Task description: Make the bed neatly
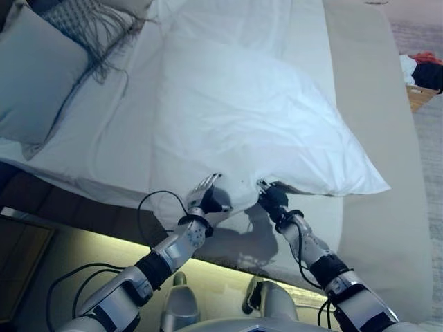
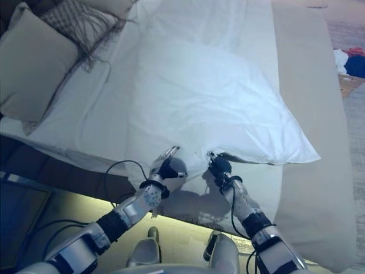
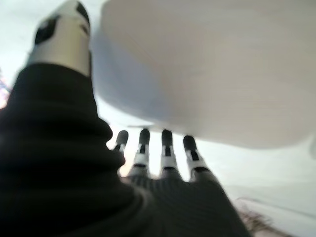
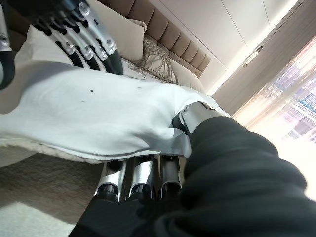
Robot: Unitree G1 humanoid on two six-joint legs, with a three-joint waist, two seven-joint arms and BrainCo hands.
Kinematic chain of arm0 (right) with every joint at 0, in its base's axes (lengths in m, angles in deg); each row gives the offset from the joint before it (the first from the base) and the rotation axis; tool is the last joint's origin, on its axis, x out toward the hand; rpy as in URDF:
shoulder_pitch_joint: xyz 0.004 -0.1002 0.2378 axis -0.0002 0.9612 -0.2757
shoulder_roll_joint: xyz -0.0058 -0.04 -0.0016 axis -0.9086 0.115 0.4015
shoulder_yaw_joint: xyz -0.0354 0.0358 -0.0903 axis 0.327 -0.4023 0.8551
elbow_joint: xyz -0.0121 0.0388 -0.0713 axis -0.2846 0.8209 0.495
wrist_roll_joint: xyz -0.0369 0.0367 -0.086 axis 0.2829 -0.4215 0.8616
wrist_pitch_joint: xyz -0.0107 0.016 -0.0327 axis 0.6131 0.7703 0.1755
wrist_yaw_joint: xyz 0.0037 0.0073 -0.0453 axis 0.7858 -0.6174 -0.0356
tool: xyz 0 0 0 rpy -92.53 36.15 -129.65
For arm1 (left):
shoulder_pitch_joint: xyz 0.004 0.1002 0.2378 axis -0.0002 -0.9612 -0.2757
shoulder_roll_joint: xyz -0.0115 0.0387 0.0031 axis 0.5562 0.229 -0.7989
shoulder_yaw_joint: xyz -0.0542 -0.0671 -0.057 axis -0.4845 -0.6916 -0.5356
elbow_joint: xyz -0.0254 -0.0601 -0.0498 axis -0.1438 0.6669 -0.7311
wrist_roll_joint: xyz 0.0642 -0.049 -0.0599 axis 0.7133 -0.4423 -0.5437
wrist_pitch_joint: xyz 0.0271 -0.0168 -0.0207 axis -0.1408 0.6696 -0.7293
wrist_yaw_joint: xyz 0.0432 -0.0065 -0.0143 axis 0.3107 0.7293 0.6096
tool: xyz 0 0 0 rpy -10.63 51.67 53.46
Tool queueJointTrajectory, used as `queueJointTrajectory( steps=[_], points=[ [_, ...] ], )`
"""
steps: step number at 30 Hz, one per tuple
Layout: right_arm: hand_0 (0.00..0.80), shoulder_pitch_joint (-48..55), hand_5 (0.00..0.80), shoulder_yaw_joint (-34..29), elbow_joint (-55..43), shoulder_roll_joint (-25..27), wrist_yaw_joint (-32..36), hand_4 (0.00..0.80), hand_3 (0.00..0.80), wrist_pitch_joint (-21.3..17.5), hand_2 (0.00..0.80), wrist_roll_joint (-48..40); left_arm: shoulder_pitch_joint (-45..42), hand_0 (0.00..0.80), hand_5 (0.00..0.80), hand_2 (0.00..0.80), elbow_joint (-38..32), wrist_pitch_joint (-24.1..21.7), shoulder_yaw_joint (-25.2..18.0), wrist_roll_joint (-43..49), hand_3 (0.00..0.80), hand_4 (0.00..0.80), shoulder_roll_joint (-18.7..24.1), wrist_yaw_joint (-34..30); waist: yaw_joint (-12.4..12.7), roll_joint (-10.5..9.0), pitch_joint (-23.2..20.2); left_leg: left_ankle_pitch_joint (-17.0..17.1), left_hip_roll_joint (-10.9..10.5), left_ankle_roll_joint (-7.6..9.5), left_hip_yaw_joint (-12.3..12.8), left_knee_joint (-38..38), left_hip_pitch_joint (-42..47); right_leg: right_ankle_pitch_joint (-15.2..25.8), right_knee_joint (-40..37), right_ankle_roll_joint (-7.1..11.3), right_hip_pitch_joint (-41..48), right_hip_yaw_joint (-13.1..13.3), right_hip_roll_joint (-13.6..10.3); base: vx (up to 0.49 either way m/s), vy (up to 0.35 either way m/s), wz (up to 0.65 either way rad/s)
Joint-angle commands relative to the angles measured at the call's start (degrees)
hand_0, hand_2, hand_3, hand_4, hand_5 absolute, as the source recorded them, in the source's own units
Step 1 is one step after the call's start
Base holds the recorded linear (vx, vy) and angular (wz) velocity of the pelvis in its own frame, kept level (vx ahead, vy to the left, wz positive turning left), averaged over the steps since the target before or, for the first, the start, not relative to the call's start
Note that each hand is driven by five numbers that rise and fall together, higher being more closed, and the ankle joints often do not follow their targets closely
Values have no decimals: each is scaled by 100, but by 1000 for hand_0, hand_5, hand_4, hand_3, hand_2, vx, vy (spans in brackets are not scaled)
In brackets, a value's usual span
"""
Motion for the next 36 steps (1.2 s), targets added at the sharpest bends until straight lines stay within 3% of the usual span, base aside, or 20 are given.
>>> queueJointTrajectory(
  steps=[1,13,20,22,28,29,30,31,36],
  points=[
    [800,-985,800,-108,-495,-155,169,800,800,-358,800,-188,743,0,0,0,-334,-7,-38,171,0,0,-17,236,66,-366,686,-141,-24,-90,-196,628,-506,2123,-2652,796,1193,-244,-321,-28,-32,-8],
    [800,-1045,800,-66,-571,-304,90,800,800,-216,800,-178,589,0,0,0,-183,200,80,291,0,0,-176,192,82,-376,729,-163,-63,-90,-287,813,-636,2091,-2530,761,1126,-242,-339,6,2,-2],
    [800,-1102,800,6,-630,-432,178,800,800,-122,800,-323,787,0,0,0,42,765,353,1395,0,0,-163,-423,18,-447,695,-151,-35,-101,-245,799,-603,2122,-2517,810,1125,-241,-344,24,-4,-7],
    [800,-1143,800,101,-704,-500,142,800,800,-91,800,-280,895,0,0,0,150,996,440,1442,0,0,-188,-510,-27,-479,670,-144,-23,-101,-228,779,-576,2118,-2528,811,1129,-191,-316,0,0,0],
    [800,-1174,800,305,-906,-629,11,800,800,-111,800,-249,1006,0,0,0,435,1079,556,1385,0,0,-335,-685,-109,-470,637,-96,-14,-108,-218,685,-482,2123,-2571,803,1170,-110,-268,6,-12,-5],
    [800,-1181,800,317,-917,-630,14,800,800,-100,800,-248,1005,295,295,295,457,1079,557,1361,295,295,-350,-686,-113,-459,633,-82,-18,-110,-222,663,-471,2123,-2575,802,1176,-106,-267,9,8,-3],
    [800,-1183,800,331,-941,-644,10,800,800,-91,800,-226,1005,659,659,659,470,1088,558,1322,659,659,-371,-657,-120,-442,632,-63,-19,-115,-229,638,-465,2123,-2577,802,1177,-102,-265,3,18,-4],
    [800,-1181,800,346,-973,-670,-8,800,800,-85,800,-188,1009,800,800,800,493,1083,557,1282,800,800,-395,-626,-130,-425,629,-42,-24,-119,-235,607,-461,2124,-2581,800,1171,-95,-262,1,24,-4],
    [800,-1144,800,376,-1115,-644,-88,800,800,-13,800,-81,996,800,800,800,551,903,471,1137,800,800,-420,-425,-169,-307,618,61,-68,-137,-243,445,-450,2142,-2612,806,1125,-89,-288,-13,60,-5]
  ],
)
